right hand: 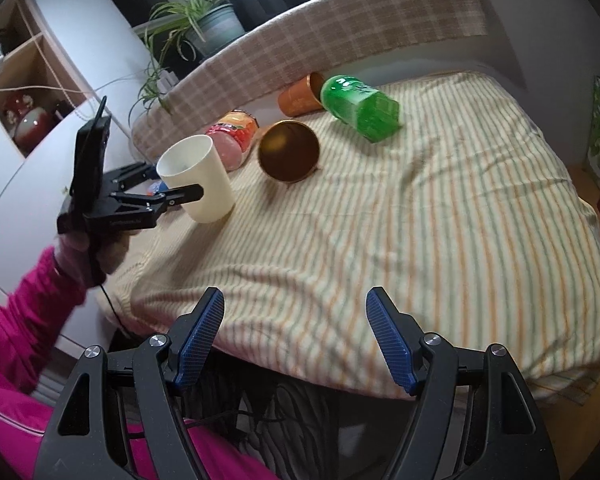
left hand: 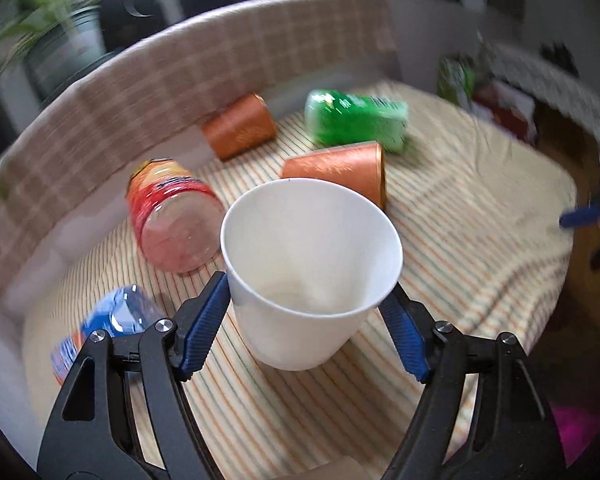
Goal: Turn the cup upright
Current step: 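Rotate the held white cup upright with the right gripper, then lower the upright white cup onto the bed and open the right gripper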
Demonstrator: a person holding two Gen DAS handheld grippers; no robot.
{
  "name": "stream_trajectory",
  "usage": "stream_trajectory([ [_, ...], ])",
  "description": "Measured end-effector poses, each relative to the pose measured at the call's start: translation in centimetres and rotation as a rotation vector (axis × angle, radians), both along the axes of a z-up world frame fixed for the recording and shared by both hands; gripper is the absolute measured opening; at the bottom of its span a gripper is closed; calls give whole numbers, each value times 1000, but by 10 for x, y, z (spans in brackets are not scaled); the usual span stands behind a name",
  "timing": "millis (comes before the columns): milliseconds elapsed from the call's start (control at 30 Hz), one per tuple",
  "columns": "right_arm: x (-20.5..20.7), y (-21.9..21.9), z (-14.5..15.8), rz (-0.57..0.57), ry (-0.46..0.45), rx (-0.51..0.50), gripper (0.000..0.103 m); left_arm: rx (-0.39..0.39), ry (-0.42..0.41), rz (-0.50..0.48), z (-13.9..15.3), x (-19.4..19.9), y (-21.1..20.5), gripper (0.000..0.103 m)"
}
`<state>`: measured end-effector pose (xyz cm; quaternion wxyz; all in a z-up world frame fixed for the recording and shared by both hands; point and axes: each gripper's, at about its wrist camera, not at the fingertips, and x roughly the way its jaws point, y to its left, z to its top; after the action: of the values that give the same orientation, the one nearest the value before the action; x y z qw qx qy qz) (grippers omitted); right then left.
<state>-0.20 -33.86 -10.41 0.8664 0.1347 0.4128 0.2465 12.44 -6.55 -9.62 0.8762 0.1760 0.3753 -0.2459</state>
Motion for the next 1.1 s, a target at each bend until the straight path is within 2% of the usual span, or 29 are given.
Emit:
stream_trajectory([
  [233,7,26,5,41,-28,-15,73,-180,-38,139,-9,-9,16,77],
  [333,7,34,7,46,-40,-18,73,-208,-61,170,-11,-16,18,77],
  [500,7,44,11,37,-61,-14,73,-284,-42,211,-19,-14,26,77],
  [667,6,52,16,24,-88,-42,73,-318,-29,225,-21,-14,32,77],
  [1100,-3,75,33,-92,-203,-154,73,-305,-33,227,-22,-23,38,77],
])
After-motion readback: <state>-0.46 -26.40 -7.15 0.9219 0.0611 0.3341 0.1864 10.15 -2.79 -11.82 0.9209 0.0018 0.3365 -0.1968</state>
